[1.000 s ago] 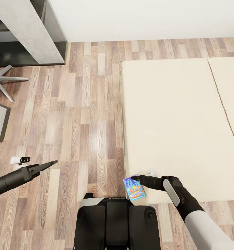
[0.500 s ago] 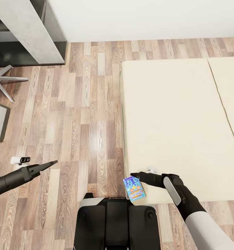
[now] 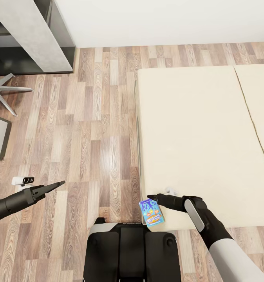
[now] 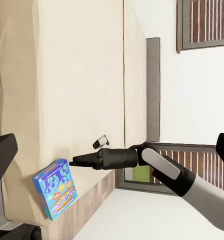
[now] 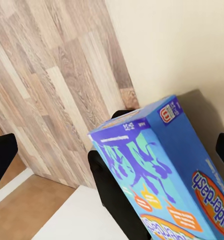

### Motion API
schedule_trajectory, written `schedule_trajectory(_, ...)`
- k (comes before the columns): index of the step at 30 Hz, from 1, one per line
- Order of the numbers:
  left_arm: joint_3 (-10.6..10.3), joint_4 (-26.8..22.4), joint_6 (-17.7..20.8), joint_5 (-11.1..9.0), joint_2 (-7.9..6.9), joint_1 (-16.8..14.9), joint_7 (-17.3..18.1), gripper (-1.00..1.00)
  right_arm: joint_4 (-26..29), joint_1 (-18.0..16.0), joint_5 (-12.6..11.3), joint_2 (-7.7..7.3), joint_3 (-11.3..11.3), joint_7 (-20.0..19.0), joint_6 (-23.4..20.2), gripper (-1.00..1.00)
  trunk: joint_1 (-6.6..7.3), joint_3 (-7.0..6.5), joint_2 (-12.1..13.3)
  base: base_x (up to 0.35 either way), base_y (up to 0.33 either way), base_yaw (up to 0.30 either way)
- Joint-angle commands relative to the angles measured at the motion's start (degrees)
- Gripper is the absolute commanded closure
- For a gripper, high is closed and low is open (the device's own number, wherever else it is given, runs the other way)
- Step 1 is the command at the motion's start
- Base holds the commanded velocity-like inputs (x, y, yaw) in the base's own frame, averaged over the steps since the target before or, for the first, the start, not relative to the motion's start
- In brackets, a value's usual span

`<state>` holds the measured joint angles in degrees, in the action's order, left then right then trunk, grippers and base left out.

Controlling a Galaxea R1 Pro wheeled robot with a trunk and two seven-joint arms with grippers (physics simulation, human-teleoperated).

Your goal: Put all the toys in the child's room - the three board games (two on the bed and one on the table), the two jigsaw puzzles on the table, and the tennis ball on the table - inside the toy box on the table in the child's room.

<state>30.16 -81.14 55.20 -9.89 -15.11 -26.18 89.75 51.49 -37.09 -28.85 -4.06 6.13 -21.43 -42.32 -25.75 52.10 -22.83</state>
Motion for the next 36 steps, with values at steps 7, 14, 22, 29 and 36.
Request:
schedule_trajectory(7,0.0,0.0,0.6,0.1,-0.01,0.0,0.3,-1.0,3.5,0.1,0.0,-0.1,0.1,-0.1,-0.5,-1.0,-0.03,0.06,-0.1,0.0,0.0,0.0)
schedule_trajectory(14,0.1,0.0,0.6,0.1,-0.06,0.0,0.3,-1.0,10.0,-0.2,0.0,-0.14,0.1,-0.1,-2.8,-1.0,-0.03,-0.09,-0.1,0.0,0.0,0.0)
schedule_trajectory(22,0.2,0.0,0.6,0.1,-0.44,0.0,0.3,-1.0,22.9,3.6,-0.4,-2.23,-0.4,-0.2,-6.8,-1.0,-0.03,-0.75,-0.1,0.0,0.0,0.0)
schedule_trajectory(29,0.2,0.0,0.6,0.1,-1.38,0.1,0.3,-1.0,35.5,10.5,-2.9,-2.77,-5.5,-0.2,-12.2,-1.0,-0.03,-1.39,-0.1,0.0,0.0,0.0)
schedule_trajectory(36,0.1,0.0,0.6,0.2,-1.78,0.2,0.3,-1.0,37.3,13.5,-3.4,-2.51,-8.1,-3.0,-13.3,-1.0,-0.03,-2.03,-0.1,0.0,0.0,0.0)
